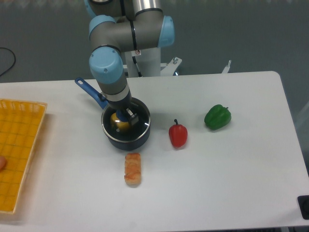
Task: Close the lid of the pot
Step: 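Press and adjust the lid on the saucepan while holding the knob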
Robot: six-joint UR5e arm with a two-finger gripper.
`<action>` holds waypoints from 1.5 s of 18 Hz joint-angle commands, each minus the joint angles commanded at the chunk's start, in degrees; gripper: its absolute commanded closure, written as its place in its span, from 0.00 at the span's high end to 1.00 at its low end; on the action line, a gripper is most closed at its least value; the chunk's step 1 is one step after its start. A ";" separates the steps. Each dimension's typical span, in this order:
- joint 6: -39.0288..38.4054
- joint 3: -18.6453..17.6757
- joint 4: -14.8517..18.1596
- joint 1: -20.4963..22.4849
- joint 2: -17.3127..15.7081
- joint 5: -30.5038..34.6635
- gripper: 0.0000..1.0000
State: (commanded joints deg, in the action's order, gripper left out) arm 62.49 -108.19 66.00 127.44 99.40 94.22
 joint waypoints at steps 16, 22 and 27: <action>-0.26 0.79 -0.09 0.09 -0.35 0.00 0.54; -0.18 1.40 -0.17 0.18 -0.18 0.09 0.54; -0.18 1.23 -0.09 0.09 0.00 0.18 0.54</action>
State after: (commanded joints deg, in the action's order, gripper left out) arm 62.31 -106.96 65.92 127.53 99.40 94.39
